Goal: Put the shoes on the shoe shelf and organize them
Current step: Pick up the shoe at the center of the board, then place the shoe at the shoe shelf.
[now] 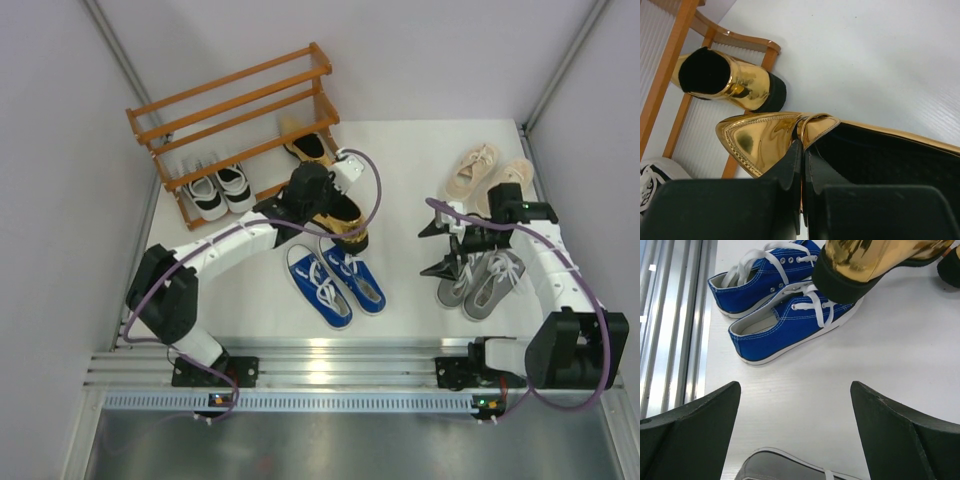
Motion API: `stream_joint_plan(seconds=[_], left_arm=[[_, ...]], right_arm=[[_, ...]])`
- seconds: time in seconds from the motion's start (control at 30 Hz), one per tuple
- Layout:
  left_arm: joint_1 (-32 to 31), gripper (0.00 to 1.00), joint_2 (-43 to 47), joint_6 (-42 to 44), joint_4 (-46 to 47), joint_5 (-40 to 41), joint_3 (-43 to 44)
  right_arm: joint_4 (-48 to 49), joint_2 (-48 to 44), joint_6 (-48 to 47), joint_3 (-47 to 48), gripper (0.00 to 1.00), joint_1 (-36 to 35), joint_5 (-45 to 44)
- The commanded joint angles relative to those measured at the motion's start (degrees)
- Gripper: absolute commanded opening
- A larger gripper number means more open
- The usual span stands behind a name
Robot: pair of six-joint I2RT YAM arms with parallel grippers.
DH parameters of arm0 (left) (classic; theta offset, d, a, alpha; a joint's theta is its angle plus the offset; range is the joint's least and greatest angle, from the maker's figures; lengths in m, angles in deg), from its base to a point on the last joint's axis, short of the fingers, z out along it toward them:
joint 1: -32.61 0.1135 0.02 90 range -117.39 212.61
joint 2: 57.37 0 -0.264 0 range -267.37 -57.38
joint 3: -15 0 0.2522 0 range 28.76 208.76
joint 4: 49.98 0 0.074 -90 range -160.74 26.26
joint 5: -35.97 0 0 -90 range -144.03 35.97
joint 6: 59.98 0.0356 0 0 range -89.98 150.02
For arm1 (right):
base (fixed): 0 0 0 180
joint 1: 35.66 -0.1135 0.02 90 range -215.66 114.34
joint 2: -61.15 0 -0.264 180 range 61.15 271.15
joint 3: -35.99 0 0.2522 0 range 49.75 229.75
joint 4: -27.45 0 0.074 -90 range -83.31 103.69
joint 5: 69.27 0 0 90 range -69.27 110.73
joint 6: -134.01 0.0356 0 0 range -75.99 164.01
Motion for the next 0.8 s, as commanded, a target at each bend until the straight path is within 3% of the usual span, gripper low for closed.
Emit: stream_joint_plan(seconds=[0.0,0.3,0.77], left_arm=[[3.0,0.0,5.5,1.4,4.9,-2.7,1.2],[12.9,0.0,3.1,3.2,3.6,-12.3,1.7],[19.7,0.0,-6.1,11.1,9.9,-13.5,4.7]], right_arm=[[3.2,-1.7,2.5,-0.6,0.91,-0.3,3.7],[5.3,-2.4,5.1,-1.7,0.91,-0.3,3.9],[7.3,-1.6,6.5,-2.7,0.92,-0.3,3.7]])
